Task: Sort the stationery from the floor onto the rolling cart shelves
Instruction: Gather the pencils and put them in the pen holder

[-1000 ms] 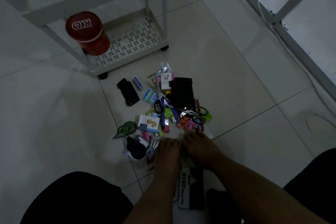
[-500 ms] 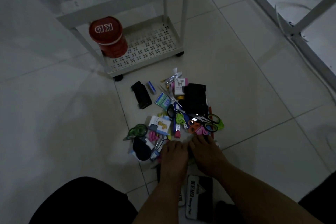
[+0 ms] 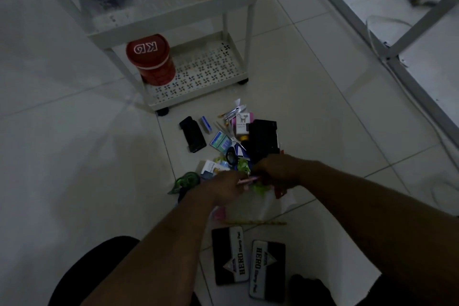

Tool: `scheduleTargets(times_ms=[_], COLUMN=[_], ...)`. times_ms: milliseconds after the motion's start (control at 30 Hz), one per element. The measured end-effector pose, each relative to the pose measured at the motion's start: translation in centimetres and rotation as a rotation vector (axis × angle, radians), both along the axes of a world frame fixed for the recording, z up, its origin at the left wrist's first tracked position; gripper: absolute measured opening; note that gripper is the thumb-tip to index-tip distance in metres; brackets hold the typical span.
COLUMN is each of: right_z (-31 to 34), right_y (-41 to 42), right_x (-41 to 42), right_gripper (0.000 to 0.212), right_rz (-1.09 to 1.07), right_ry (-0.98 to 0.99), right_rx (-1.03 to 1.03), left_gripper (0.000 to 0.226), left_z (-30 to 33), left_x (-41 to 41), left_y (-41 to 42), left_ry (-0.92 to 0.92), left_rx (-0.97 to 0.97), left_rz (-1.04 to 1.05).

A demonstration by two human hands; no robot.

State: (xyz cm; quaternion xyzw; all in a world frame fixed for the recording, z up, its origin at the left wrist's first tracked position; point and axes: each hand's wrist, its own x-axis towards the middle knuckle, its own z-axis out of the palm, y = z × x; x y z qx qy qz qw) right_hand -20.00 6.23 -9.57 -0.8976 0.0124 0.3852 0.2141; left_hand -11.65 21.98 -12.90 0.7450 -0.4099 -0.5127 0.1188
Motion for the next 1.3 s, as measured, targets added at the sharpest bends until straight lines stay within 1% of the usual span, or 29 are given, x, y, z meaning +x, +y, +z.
scheduleTargets(times_ms=[67, 133, 233, 400, 500, 533, 633, 700, 800, 900, 1000, 1067, 1100, 1133, 1200, 1233, 1300], right_z=[1.3, 2.3, 2.3, -1.1, -3.8, -4.5, -6.1, -6.8, -7.7, -7.8, -7.1, -5.9, -4.9, -3.8, -1.1, 0.3, 3.0], right_y=[-0.9, -1.4, -0.7, 2.7, 4.6, 5.1, 6.5, 7.3, 7.9, 7.5, 6.8, 5.6, 4.9, 4.1, 2.4, 1.5, -0.5], right_x=[1.6, 3.0, 3.3, -0.9, -4.0, -4.8, -6.7, -7.4, -7.9, -8.0, -7.6, -6.5, -5.6, -4.5, -2.0, -0.6, 2.0], right_gripper=[0.029, 0.029, 0.027, 0.027, 0.028, 0.030, 0.037, 0.035, 0.031, 0.035, 0.033, 0.030, 0.029, 0.028, 0.027, 0.023, 0.013], right_rz=[-0.006, -0.030, -0.031, -0.101, -0.159, -0.191, -0.289, -0.294, -0.270, -0.210, -0.150, -0.132, -0.126, -0.119, -0.140, -0.157, -0.210], right_ry=[-0.038, -0.080, -0.068, -0.035, 0.000, 0.010, -0.006, -0.033, -0.065, -0.051, 0.000, 0.048, 0.080, 0.118, 0.214, 0.245, 0.205], right_rx=[0.000, 0.006, 0.007, -0.040, -0.072, -0.074, -0.085, -0.119, -0.152, -0.161, -0.131, -0.059, 0.003, 0.072, 0.203, 0.259, 0.318], left_gripper=[0.033, 0.036, 0.036, 0.031, 0.037, 0.036, 0.023, 0.026, 0.037, 0.048, 0.044, 0.038, 0.034, 0.028, 0.016, 0.016, 0.024], left_z=[1.1, 1.9, 2.5, 0.9, -0.2, -0.5, -1.1, -1.7, -2.0, -1.6, -0.4, 1.3, 2.4, 3.5, 6.1, 7.2, 9.1], left_x=[1.6, 2.8, 2.9, 0.8, 0.7, 0.7, 0.4, 0.1, 0.1, 0.6, 1.7, 3.1, 4.0, 5.2, 7.8, 9.2, 11.5], left_y=[-0.2, -0.4, -0.2, 1.6, 2.3, 2.5, 3.1, 3.6, 3.9, 3.6, 2.9, 2.2, 1.8, 1.4, 1.0, 1.0, 1.2], left_ry=[-0.002, -0.063, -0.106, -0.065, -0.144, -0.173, -0.261, -0.289, -0.256, -0.212, -0.147, -0.103, -0.072, -0.015, 0.132, 0.203, 0.315], left_rx=[-0.014, -0.014, 0.029, 0.183, 0.268, 0.291, 0.304, 0.296, 0.301, 0.382, 0.510, 0.540, 0.538, 0.530, 0.494, 0.459, 0.306], left_rz=[0.004, 0.022, 0.000, -0.108, -0.210, -0.229, -0.280, -0.271, -0.250, -0.331, -0.479, -0.547, -0.514, -0.427, -0.201, -0.064, 0.286])
